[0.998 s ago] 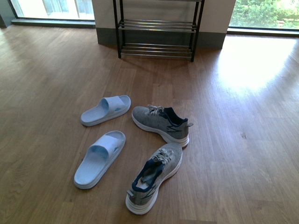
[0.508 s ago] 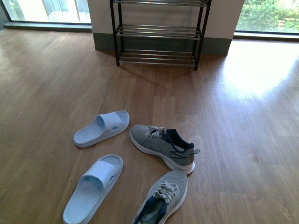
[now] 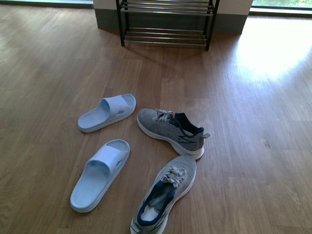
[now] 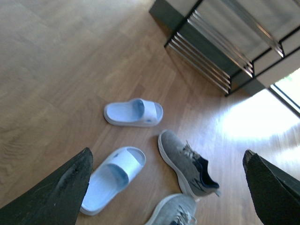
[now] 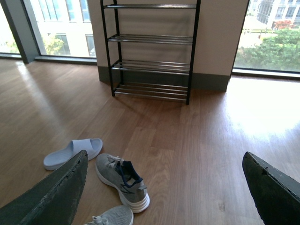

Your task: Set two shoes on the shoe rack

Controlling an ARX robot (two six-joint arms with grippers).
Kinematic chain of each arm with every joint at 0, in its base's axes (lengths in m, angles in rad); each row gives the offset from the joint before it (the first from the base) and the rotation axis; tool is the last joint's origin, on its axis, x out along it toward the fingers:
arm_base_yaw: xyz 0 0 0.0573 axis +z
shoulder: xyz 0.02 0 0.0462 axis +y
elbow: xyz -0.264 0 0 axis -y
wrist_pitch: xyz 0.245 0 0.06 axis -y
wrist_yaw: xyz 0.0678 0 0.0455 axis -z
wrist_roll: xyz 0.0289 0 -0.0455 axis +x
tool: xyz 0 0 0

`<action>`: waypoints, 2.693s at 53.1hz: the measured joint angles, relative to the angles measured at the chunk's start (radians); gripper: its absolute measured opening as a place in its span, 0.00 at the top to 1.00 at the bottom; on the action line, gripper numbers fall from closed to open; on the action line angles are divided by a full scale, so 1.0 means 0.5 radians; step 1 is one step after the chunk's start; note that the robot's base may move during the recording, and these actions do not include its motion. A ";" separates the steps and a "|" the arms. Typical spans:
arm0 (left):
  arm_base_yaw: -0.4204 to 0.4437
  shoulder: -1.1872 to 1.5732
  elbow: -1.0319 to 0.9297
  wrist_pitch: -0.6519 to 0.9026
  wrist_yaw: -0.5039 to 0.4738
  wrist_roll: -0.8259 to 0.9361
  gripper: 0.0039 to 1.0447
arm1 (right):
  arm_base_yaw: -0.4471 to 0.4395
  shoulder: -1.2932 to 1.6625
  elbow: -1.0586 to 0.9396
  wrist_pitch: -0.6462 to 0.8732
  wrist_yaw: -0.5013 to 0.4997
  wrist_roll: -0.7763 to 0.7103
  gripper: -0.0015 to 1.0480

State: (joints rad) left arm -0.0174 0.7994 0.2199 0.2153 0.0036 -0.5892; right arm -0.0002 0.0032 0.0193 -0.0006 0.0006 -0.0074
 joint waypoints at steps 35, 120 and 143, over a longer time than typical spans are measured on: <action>-0.150 2.869 1.389 -0.118 0.971 1.045 0.09 | 0.000 0.000 0.000 0.000 -0.001 0.001 0.09; -0.525 4.435 3.090 -0.949 1.814 1.730 0.09 | 0.000 0.000 0.000 0.000 -0.001 0.000 0.09; -0.597 4.675 3.252 -0.549 1.303 1.782 0.21 | 0.000 0.000 0.000 0.000 -0.001 0.000 0.09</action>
State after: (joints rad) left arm -0.3157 3.1371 1.8462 -0.0593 0.6552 0.3019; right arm -0.0002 0.0032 0.0193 -0.0006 0.0002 -0.0074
